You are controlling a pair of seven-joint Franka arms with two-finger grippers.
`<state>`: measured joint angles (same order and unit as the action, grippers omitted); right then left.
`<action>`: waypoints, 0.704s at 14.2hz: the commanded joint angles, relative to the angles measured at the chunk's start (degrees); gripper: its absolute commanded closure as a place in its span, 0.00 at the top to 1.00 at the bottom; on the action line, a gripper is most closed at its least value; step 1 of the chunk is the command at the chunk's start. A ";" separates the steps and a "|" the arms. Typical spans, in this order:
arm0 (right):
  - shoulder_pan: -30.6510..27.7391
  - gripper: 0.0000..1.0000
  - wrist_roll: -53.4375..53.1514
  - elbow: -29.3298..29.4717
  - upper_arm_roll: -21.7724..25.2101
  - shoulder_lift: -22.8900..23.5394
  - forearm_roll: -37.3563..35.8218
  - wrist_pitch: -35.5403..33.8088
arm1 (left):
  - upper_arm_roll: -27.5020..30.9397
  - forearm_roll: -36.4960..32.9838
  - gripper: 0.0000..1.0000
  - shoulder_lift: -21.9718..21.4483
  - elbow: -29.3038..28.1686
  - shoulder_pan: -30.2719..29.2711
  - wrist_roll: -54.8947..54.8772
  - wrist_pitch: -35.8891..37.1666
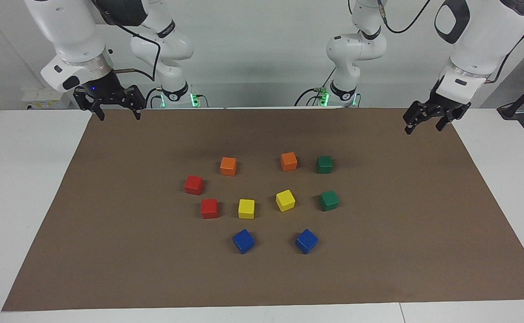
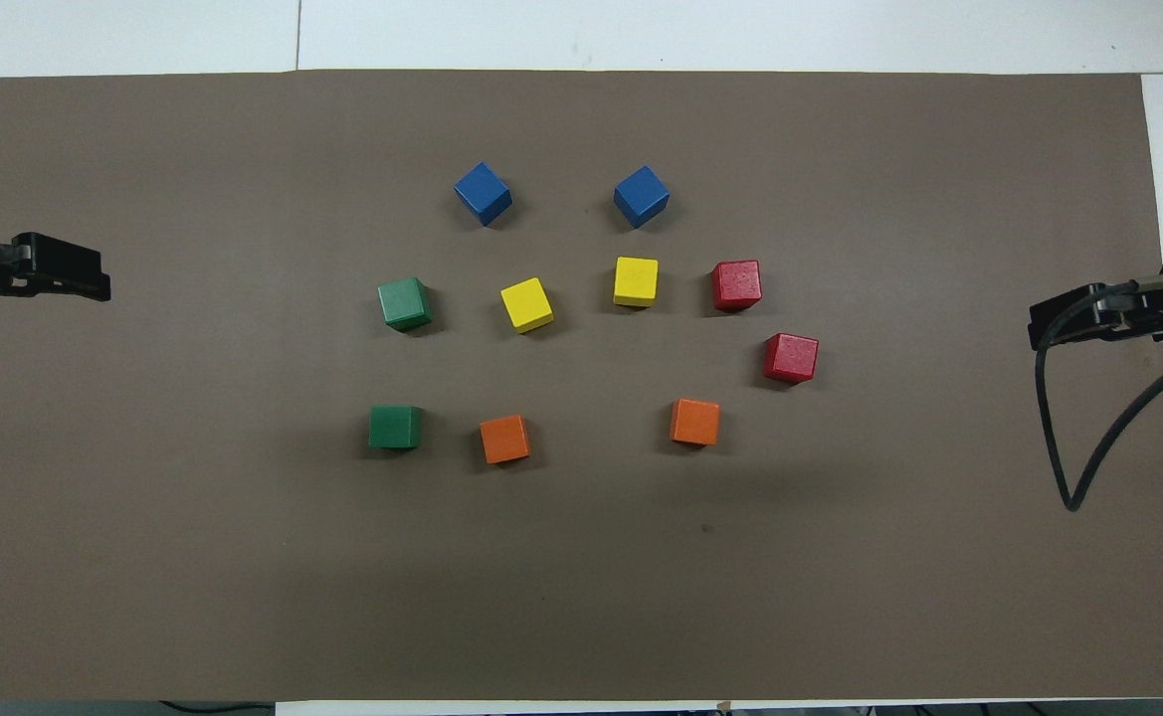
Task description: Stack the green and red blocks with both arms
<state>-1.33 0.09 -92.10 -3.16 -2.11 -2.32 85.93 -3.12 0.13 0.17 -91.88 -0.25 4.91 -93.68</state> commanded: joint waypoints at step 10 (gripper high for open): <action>4.13 1.00 -10.19 -11.75 -1.23 -3.51 3.46 13.35 | -0.39 0.92 1.00 -4.03 -7.84 -0.10 -4.74 -2.46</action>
<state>1.05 -6.47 -96.13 -4.04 -2.77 -0.04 92.37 -3.16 0.13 -0.09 -93.16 -0.25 1.95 -93.71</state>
